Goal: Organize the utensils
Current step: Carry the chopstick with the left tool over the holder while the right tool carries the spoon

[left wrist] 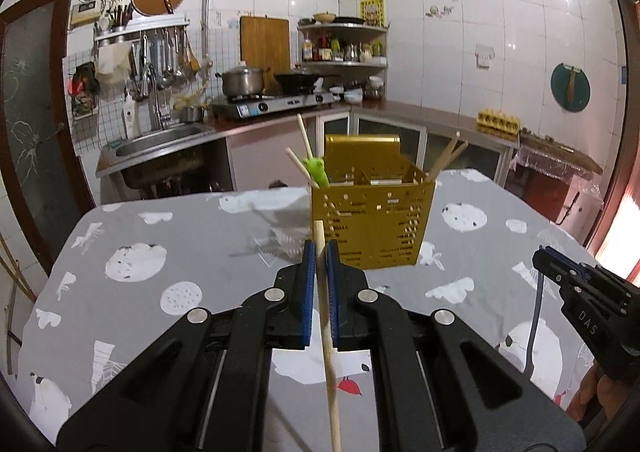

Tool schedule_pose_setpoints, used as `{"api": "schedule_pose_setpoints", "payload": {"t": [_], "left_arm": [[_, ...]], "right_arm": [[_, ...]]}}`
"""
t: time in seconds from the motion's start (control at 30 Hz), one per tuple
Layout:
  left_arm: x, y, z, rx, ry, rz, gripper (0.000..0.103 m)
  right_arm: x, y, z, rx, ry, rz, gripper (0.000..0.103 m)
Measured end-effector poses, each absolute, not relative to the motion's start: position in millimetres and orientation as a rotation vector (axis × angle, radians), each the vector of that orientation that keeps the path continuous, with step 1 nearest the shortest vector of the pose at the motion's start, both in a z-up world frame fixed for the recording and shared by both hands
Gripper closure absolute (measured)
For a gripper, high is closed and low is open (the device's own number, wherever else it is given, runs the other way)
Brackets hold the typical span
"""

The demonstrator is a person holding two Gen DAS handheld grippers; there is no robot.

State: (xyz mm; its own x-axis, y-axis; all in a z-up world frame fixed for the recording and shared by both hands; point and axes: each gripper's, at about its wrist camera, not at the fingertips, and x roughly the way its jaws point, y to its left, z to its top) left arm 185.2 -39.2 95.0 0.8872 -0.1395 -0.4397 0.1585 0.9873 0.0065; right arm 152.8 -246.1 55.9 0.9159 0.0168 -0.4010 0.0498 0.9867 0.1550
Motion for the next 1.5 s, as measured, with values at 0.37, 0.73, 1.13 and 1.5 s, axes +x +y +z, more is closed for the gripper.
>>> {"api": "schedule_pose_setpoints", "payload": {"t": [0.37, 0.73, 1.13, 1.5], "left_arm": [[179, -30, 106, 0.026, 0.370, -0.151, 0.099], [181, -22, 123, 0.000, 0.323, -0.157, 0.099], [199, -17, 167, -0.042, 0.267, -0.181, 0.099], [222, -28, 233, -0.059, 0.171, -0.224, 0.099]], "right_arm": [[143, -234, 70, 0.136, 0.318, -0.004, 0.096], [145, -223, 89, 0.119, 0.245, 0.012, 0.096], [160, -217, 132, 0.111, 0.170, 0.034, 0.096], [193, -212, 191, 0.119, 0.089, 0.076, 0.096]]}}
